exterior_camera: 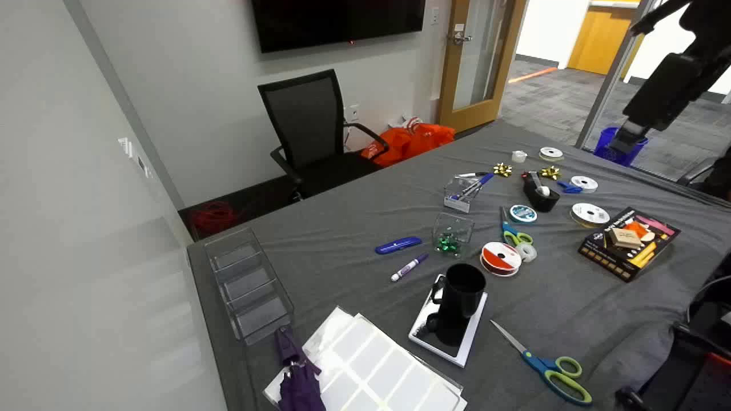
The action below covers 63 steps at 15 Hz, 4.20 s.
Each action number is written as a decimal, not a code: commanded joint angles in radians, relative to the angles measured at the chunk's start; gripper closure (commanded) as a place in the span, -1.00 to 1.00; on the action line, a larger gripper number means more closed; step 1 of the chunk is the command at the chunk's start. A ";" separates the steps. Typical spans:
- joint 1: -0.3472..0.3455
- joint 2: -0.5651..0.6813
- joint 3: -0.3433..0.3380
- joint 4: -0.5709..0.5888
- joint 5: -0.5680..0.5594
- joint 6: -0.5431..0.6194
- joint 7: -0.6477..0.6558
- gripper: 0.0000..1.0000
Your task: Put the wooden block in the left bowl
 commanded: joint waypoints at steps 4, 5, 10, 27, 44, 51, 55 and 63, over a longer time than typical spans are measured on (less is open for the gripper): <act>0.009 0.002 -0.006 0.002 -0.005 -0.002 0.004 -1.00; 0.009 0.002 -0.006 0.002 -0.005 -0.002 0.004 -1.00; 0.009 0.002 -0.006 0.002 -0.005 -0.002 0.004 -1.00; -0.097 0.117 -0.101 -0.166 -0.041 0.174 0.282 -1.00; -0.152 0.054 -0.278 -0.293 0.069 0.305 0.089 -1.00; -0.247 0.083 -0.363 -0.402 0.040 0.426 -0.010 -1.00; -0.304 0.112 -0.383 -0.445 -0.007 0.485 -0.043 -1.00; -0.331 0.117 -0.370 -0.445 -0.057 0.493 -0.017 -1.00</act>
